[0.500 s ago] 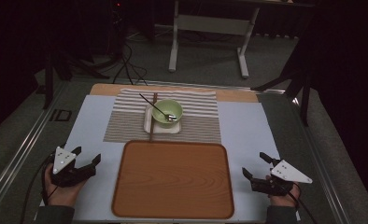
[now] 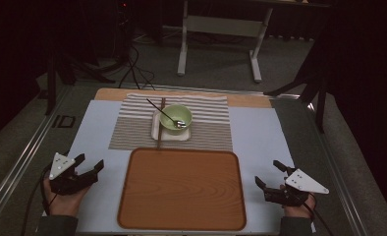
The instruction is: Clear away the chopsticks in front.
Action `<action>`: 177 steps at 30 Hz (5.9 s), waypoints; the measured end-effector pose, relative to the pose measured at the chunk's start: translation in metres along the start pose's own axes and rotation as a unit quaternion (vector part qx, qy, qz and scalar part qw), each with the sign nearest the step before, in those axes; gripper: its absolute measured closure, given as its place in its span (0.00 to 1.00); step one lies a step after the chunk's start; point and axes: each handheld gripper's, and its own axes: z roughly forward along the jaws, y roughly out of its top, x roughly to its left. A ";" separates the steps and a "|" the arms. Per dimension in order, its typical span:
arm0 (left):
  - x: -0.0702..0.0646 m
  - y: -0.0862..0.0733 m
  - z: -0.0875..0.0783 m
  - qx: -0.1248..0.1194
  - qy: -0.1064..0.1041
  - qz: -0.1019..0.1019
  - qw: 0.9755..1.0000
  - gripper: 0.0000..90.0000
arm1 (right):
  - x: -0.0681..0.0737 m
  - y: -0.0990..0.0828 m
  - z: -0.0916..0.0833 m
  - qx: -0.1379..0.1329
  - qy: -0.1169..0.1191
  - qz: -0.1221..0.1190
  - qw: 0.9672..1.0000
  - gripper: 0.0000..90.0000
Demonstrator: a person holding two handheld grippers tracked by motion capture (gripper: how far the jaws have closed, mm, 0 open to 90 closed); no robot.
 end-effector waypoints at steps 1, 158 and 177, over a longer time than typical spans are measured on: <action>0.001 0.001 0.000 0.000 -0.004 -0.005 1.000 0.32 | 0.000 0.000 0.000 0.000 0.000 0.000 1.000 0.15; -0.037 0.062 0.188 0.117 -0.121 -0.229 0.959 0.96 | 0.004 0.002 -0.005 -0.027 -0.004 -0.010 1.000 0.15; -0.035 0.057 0.129 0.080 -0.121 -0.224 0.964 0.96 | 0.005 0.003 -0.006 -0.027 -0.006 -0.009 1.000 0.15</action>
